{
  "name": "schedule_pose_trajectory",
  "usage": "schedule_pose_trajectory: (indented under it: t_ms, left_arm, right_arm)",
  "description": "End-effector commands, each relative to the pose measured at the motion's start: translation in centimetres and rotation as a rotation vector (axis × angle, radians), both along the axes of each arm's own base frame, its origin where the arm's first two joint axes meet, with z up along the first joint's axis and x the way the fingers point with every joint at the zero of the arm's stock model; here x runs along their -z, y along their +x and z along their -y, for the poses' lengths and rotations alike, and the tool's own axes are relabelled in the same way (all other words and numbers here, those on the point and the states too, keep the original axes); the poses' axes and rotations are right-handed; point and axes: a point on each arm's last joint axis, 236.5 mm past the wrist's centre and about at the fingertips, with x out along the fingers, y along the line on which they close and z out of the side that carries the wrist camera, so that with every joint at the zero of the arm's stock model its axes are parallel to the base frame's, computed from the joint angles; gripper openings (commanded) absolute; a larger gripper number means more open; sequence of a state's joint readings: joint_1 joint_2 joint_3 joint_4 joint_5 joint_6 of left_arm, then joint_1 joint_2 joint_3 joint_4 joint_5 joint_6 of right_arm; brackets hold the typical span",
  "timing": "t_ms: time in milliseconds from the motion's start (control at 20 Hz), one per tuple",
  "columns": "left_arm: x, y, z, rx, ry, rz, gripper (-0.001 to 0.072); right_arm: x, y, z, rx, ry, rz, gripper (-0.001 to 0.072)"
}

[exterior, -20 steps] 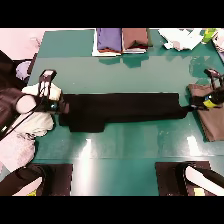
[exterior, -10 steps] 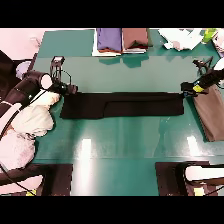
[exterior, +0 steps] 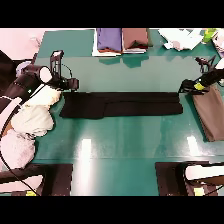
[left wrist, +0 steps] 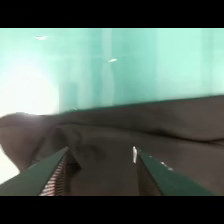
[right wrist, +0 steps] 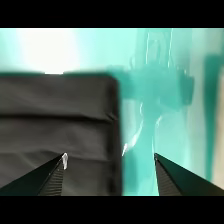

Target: Fold the shirts.

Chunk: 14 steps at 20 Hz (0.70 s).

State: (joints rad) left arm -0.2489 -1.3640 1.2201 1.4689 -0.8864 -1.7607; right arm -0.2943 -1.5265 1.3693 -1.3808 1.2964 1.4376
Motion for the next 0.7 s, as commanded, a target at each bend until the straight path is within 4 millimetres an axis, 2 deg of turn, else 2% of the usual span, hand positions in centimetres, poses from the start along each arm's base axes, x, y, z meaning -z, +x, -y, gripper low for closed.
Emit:
schedule_pose_trajectory:
  t_ms: [0,50,100,250,350,400,450,500,600,650]
  left_arm:
    - [-0.4,-0.8,1.6,0.011,-0.061,-0.040,0.0375]
    - [-0.4,-0.9,2.1,0.030,-0.060,-0.035,0.0128]
    - [-0.5,-1.0,2.7,0.062,-0.050,-0.024,0.0039]
    - [-0.6,-1.5,4.6,0.104,-0.054,-0.014,0.0039]
    - [-0.6,-1.9,5.7,0.127,-0.055,-0.013,0.0039]
    - [-0.7,-2.0,6.1,0.136,-0.055,-0.011,0.0039]
    - [-0.7,-2.2,6.5,0.144,-0.055,-0.011,0.0039]
    - [-0.7,-2.3,6.8,0.152,-0.056,-0.012,0.0028]
    - [-0.7,-2.6,7.6,0.160,-0.075,-0.017,0.0030]
    - [-0.5,-2.8,8.2,0.168,-0.083,-0.021,0.0030]
  right_arm:
    - [1.9,-2.7,0.7,0.038,0.047,-0.068,0.0632]
    - [2.8,-3.2,-0.2,0.034,0.087,-0.074,0.0632]
    - [3.7,-3.4,-1.0,0.038,0.117,-0.080,0.0631]
    - [6.1,-3.7,-2.9,0.037,0.165,-0.114,0.0629]
    - [7.0,-3.4,-3.8,0.018,0.162,-0.120,0.0619]
    - [7.1,-3.3,-4.1,0.008,0.159,-0.118,0.0571]
    - [7.1,-2.9,-4.4,-0.002,0.152,-0.107,0.0491]
    - [7.0,-2.7,-4.6,-0.009,0.148,-0.097,0.0379]
    - [6.6,-2.6,-4.8,-0.026,0.137,-0.087,0.0048]
    - [6.0,-2.5,-4.8,-0.030,0.132,-0.071,0.0018]
